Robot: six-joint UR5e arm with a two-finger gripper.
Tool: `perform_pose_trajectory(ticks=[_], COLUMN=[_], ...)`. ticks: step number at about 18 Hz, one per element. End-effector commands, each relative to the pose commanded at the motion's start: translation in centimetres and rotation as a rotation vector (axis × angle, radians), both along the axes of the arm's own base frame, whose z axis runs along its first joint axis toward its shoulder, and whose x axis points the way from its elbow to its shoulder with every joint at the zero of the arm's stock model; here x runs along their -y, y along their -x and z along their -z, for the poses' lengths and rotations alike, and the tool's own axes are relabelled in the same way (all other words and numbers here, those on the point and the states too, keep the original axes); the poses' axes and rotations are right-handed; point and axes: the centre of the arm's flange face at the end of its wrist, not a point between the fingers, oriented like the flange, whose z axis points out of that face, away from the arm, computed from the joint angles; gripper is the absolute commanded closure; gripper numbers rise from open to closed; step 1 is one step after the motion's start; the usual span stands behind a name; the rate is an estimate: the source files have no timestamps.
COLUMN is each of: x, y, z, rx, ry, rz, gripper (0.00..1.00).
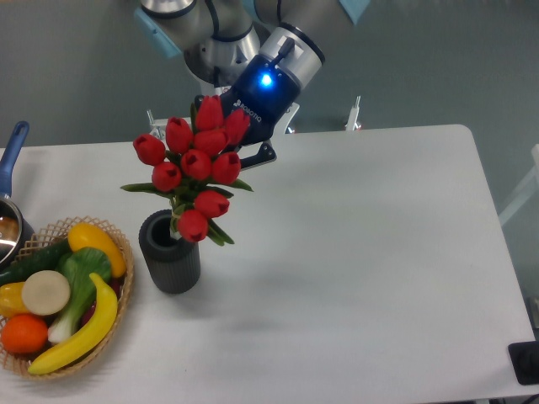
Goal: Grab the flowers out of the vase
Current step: 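Lift the gripped tulips straight up out of the vase, then carry the held tulips away from the vase over the table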
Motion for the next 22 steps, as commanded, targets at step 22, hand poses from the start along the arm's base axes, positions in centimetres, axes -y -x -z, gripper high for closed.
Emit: perform_pose_trajectory(ticks=[22], x=[5.6], y=[7.9], z=[-0.7], rx=[-0.274], ry=[0.163], rz=[-0.191], gripper=[1.00])
